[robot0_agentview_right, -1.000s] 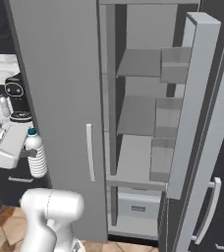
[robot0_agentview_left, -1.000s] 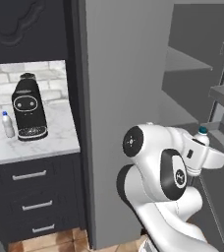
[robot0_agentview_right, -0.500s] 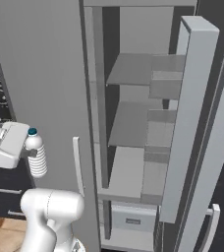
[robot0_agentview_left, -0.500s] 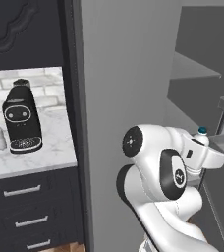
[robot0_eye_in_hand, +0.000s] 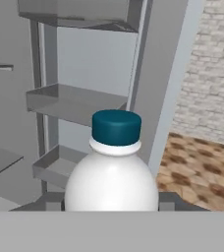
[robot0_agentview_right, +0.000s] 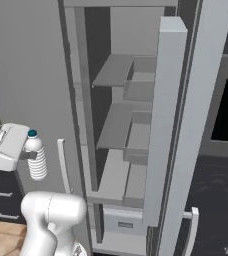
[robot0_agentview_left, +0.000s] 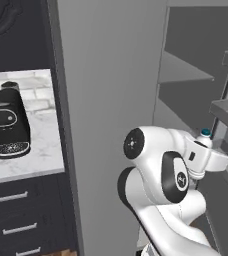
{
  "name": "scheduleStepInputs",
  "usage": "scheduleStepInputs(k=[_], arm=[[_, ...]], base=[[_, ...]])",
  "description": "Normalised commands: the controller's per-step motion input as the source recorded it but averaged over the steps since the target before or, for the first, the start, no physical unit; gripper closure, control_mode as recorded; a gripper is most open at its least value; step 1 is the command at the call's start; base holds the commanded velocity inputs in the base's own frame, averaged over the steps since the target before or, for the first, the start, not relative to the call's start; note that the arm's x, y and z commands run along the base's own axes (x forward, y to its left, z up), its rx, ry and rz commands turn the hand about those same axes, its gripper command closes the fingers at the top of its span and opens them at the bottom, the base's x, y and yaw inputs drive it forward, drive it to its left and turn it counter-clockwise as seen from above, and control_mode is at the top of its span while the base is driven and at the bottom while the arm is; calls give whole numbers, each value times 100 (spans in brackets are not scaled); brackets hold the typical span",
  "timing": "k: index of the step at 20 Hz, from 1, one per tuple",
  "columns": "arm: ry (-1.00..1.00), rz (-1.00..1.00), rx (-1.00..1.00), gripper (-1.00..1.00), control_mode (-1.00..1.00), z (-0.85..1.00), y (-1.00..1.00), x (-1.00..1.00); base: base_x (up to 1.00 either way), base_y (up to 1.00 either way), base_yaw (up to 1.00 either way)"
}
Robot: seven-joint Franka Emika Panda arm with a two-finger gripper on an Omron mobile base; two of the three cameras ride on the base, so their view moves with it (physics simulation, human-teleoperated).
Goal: Take the bottled waters from the counter and place them in the freezer to freeze. Close the freezer door after placing the bottles.
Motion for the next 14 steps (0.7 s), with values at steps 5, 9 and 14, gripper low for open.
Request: scheduleStepInputs(k=[5, 9, 14], arm=[[0, 0, 0, 100, 100, 0, 0, 0], [0, 0, 0, 100, 100, 0, 0, 0], [0, 0, 0, 100, 100, 0, 0, 0]], base=[[27, -25, 0], [35, -15, 0], [48, -5, 0]])
